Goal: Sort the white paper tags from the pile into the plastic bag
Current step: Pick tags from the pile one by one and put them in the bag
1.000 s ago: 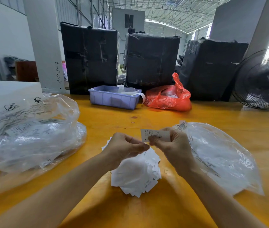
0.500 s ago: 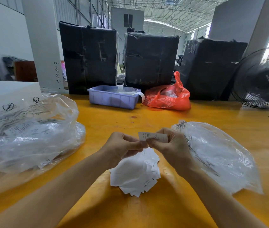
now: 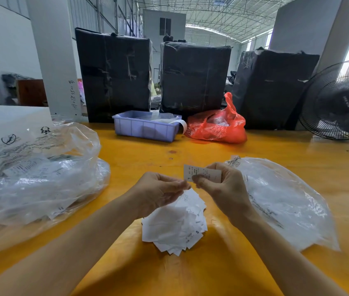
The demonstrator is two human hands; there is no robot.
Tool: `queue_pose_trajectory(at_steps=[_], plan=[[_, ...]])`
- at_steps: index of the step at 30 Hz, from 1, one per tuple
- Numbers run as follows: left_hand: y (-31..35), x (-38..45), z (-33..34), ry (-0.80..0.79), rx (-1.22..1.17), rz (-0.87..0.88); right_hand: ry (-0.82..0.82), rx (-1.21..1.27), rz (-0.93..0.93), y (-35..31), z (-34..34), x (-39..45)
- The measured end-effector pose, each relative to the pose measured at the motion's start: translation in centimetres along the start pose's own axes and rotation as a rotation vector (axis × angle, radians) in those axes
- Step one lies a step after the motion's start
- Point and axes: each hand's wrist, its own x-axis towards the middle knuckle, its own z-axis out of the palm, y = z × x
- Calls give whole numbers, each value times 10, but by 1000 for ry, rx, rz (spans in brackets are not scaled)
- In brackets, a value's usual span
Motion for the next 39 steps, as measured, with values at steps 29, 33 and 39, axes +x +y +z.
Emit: queue_pose_trajectory(at_steps=[29,33,39], plan=[[0,-1,-2,9,36,-3,-14,-146,-32,4,-1,2],[0,-1,0,26,48,1,-88,-161,-9,4,-2,0],[-4,-1,1,41,214,61,-267,-129,129,3,-4,1]])
